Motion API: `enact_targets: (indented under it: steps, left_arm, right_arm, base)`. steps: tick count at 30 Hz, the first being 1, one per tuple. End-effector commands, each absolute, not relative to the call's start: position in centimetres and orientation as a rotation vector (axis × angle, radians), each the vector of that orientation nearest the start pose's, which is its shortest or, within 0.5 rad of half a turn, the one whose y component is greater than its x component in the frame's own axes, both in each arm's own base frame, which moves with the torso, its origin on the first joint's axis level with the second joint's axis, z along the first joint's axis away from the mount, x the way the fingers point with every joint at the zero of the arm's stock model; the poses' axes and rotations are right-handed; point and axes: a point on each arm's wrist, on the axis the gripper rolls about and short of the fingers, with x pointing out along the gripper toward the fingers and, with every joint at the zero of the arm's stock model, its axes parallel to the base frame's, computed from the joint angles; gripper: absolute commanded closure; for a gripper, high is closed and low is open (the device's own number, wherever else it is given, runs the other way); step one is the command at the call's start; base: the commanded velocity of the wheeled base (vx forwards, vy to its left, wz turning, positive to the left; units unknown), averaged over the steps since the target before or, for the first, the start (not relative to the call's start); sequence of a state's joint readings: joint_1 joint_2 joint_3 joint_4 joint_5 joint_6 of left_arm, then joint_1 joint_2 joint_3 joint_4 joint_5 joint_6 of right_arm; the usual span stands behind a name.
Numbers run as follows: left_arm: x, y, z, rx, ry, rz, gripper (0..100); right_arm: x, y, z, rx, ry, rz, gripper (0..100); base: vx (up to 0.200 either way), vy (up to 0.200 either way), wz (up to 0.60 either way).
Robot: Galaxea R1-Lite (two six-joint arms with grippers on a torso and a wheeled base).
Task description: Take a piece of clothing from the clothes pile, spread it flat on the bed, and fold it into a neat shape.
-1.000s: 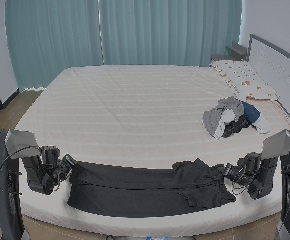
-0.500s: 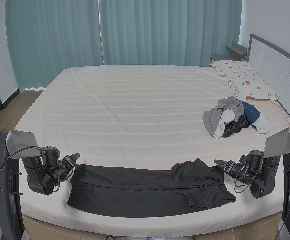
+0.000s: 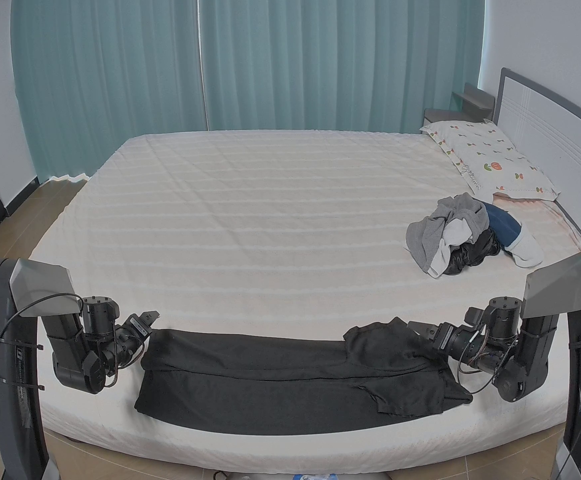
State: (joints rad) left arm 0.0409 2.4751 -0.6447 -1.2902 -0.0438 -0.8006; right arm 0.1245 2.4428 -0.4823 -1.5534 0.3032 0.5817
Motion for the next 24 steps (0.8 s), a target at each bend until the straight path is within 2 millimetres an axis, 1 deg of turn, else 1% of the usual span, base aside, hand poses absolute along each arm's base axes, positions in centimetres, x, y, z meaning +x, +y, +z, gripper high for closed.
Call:
enact_targets:
  steps: [1,3,10,11,18,24]
  left_arm:
    - [35.0,1.3,-5.5,-0.805,0.515,0.214,0]
    - [35.0,1.3,-5.5,-0.805,0.517,0.214,0]
    - [35.0,1.2,-5.5,-0.801,0.518,0.212,0]
    - [35.0,1.2,-5.5,-0.801,0.518,0.212,0]
    - [35.0,1.2,-5.6,-0.800,0.519,0.212,0]
    - [35.0,1.2,-5.6,-0.798,0.521,0.212,0]
  right_arm:
    - [31.9,5.6,-6.9,0.499,0.591,0.313,0]
    - [32.0,5.6,-7.3,0.464,0.590,0.321,0]
    - [32.1,5.5,-7.5,0.450,0.590,0.318,0]
    - [32.1,5.5,-7.6,0.450,0.592,0.317,100]
    - [31.6,5.3,-7.4,0.450,0.600,0.316,100]
    - [30.4,4.5,-6.7,0.422,0.617,0.309,100]
  base:
    - [0.000,0.000,0.00]
    - [0.000,0.000,0.00]
    - [0.000,0.000,0.00]
    - [0.000,0.000,0.00]
    - [0.000,0.000,0.00]
    - [0.000,0.000,0.00]
